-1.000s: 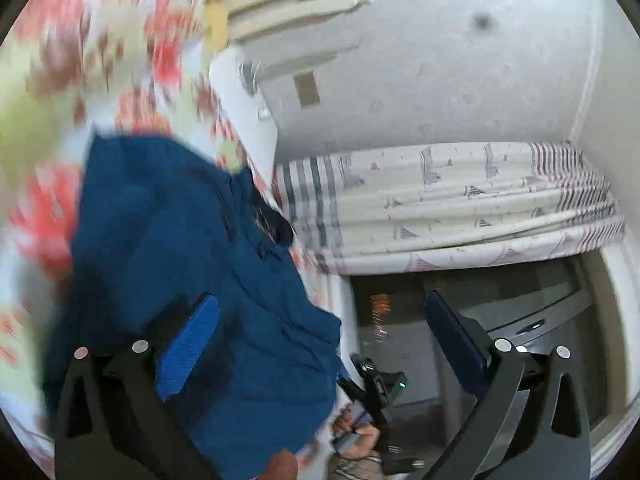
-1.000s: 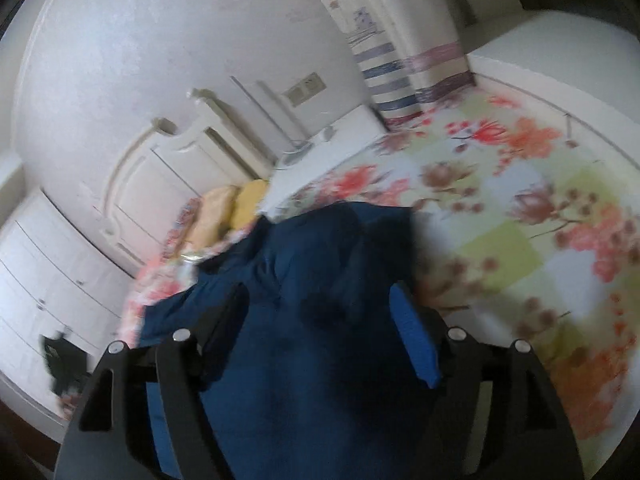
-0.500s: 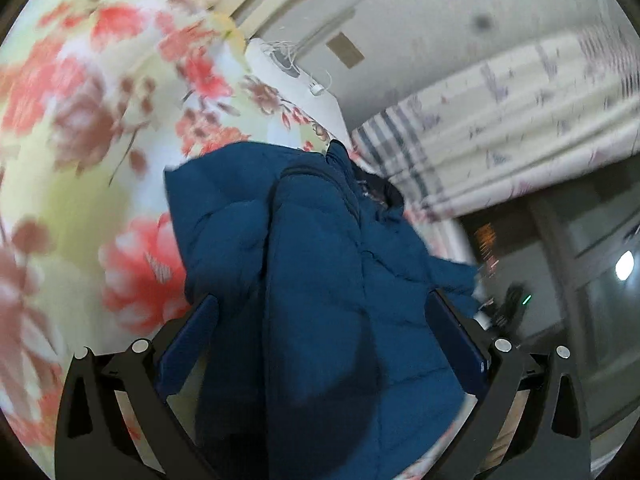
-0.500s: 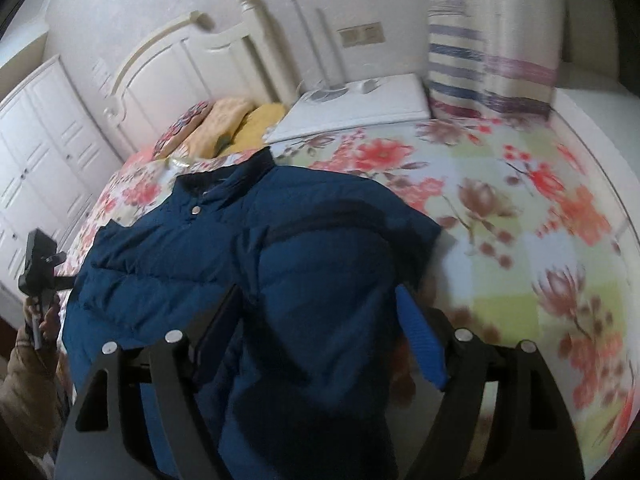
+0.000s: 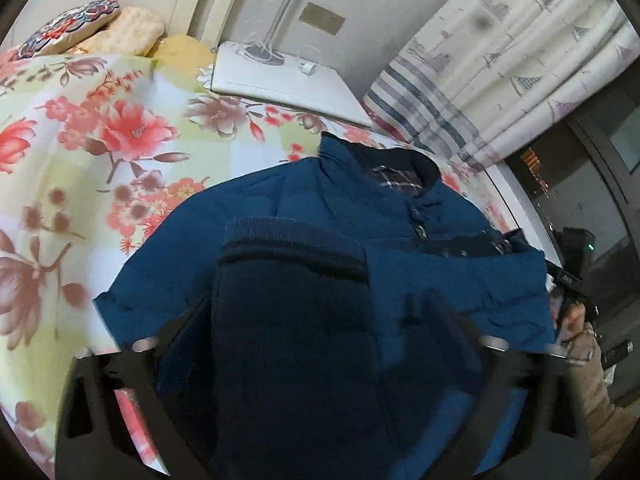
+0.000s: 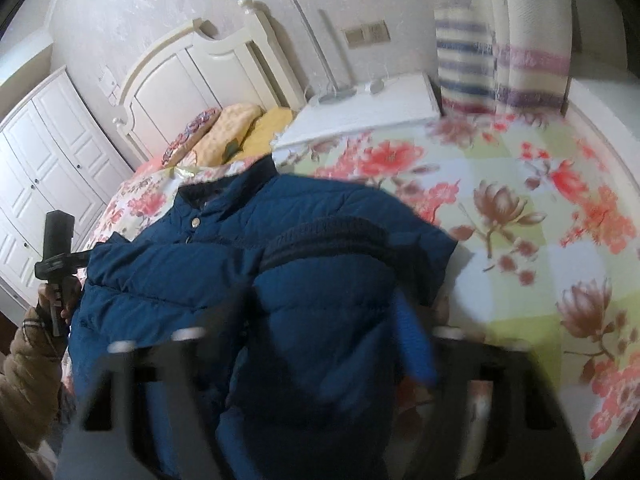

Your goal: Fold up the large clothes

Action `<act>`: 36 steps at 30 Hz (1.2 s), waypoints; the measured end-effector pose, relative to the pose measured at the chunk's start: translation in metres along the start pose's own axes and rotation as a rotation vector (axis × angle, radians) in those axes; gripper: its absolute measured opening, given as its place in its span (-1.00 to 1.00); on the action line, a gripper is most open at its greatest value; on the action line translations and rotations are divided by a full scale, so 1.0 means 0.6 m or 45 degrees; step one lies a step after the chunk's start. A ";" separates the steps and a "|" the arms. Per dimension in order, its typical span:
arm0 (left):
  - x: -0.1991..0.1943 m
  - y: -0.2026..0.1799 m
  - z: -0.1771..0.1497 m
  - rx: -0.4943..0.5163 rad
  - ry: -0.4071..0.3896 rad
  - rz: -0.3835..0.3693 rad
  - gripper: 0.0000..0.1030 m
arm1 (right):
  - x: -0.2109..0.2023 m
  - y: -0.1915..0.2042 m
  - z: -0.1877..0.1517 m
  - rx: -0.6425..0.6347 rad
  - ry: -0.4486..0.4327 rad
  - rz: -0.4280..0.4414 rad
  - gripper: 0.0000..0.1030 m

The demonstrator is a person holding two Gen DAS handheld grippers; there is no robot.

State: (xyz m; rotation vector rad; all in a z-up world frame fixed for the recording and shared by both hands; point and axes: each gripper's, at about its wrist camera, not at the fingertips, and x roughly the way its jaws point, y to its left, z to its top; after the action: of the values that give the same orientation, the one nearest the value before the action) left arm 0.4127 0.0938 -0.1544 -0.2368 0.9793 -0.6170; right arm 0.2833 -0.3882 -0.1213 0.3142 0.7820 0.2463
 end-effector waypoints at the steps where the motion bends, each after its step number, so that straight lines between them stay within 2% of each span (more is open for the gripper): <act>1: -0.009 -0.001 -0.004 -0.004 -0.048 0.060 -0.30 | -0.014 0.010 -0.002 -0.018 -0.035 0.010 -0.65; 2: -0.023 -0.007 -0.009 0.008 -0.090 0.058 -0.58 | -0.029 0.022 -0.004 -0.042 -0.072 -0.002 -0.75; 5: -0.088 -0.035 -0.031 0.043 -0.241 0.053 -0.65 | -0.097 0.078 -0.011 -0.159 -0.194 -0.029 -0.79; 7: -0.143 -0.061 -0.020 0.075 -0.339 0.049 -0.65 | -0.141 0.109 0.015 -0.183 -0.267 -0.032 -0.80; 10: -0.192 -0.093 0.043 0.112 -0.448 0.136 -0.65 | -0.166 0.138 0.096 -0.187 -0.383 -0.030 -0.80; 12: -0.194 -0.093 0.094 0.085 -0.477 0.226 -0.65 | -0.136 0.145 0.168 -0.190 -0.404 -0.106 -0.80; 14: -0.163 -0.069 0.147 0.011 -0.439 0.295 -0.65 | -0.073 0.127 0.220 -0.131 -0.334 -0.176 -0.80; 16: -0.096 -0.039 0.173 -0.059 -0.352 0.347 -0.65 | 0.008 0.090 0.237 -0.017 -0.214 -0.230 -0.80; 18: -0.023 -0.011 0.166 -0.092 -0.265 0.423 -0.65 | 0.108 0.045 0.213 0.078 -0.053 -0.317 -0.80; 20: 0.056 0.022 0.133 -0.115 -0.166 0.506 -0.63 | 0.178 0.016 0.170 0.094 0.061 -0.380 -0.75; 21: 0.093 0.044 0.111 -0.145 -0.106 0.483 -0.60 | 0.197 0.006 0.153 0.106 0.086 -0.364 -0.71; 24: 0.085 0.075 0.103 -0.240 -0.163 0.396 -0.48 | 0.193 -0.019 0.137 0.203 0.044 -0.282 -0.68; 26: 0.086 0.085 0.098 -0.278 -0.156 0.409 -0.08 | 0.195 -0.032 0.134 0.249 0.039 -0.249 -0.57; 28: 0.087 0.098 0.097 -0.325 -0.160 0.422 0.22 | 0.198 -0.039 0.128 0.274 0.023 -0.236 -0.48; 29: 0.085 0.098 0.097 -0.329 -0.165 0.414 0.49 | 0.198 -0.041 0.127 0.284 0.017 -0.223 -0.41; 31: 0.082 0.096 0.097 -0.331 -0.180 0.434 0.71 | 0.196 -0.038 0.123 0.291 0.013 -0.212 -0.30; 32: 0.074 0.092 0.098 -0.326 -0.201 0.435 0.71 | 0.192 -0.037 0.125 0.292 0.013 -0.231 -0.03; 34: 0.036 0.069 0.105 -0.308 -0.320 0.472 0.74 | 0.166 -0.033 0.129 0.294 -0.044 -0.319 0.27; 36: -0.018 0.035 0.102 -0.296 -0.494 0.515 0.80 | 0.121 -0.001 0.143 0.250 -0.194 -0.348 0.27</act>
State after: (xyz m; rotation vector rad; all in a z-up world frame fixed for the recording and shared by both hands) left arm 0.4667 0.1119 -0.1226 -0.3388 0.6918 -0.0777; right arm 0.3949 -0.3806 -0.1113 0.4017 0.6903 -0.1112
